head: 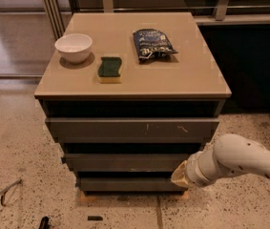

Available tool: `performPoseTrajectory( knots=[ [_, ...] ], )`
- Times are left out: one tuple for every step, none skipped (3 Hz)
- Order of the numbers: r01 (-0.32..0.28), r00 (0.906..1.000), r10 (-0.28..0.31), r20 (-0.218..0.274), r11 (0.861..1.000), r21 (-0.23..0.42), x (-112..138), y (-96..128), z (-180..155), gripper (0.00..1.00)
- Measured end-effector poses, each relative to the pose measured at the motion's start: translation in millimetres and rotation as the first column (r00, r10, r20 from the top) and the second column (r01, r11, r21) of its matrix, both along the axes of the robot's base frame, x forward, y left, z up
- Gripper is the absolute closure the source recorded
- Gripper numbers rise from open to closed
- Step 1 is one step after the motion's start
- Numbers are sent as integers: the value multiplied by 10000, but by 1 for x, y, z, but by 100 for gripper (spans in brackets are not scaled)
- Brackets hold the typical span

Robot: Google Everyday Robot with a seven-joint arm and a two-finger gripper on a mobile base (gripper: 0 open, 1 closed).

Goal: Open middle drawer

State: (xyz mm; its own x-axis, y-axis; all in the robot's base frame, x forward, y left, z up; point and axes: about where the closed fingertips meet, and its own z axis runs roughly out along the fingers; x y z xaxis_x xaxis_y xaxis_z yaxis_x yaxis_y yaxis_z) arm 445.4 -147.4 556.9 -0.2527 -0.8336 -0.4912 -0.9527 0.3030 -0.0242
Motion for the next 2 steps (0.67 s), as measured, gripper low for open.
performPoseTrajectory(
  knots=[
    [27,9999,-27,136,10000,46,0,0,-14,49],
    [99,9997,-106,220,9994,322,8,2,-34,25]
  ],
)
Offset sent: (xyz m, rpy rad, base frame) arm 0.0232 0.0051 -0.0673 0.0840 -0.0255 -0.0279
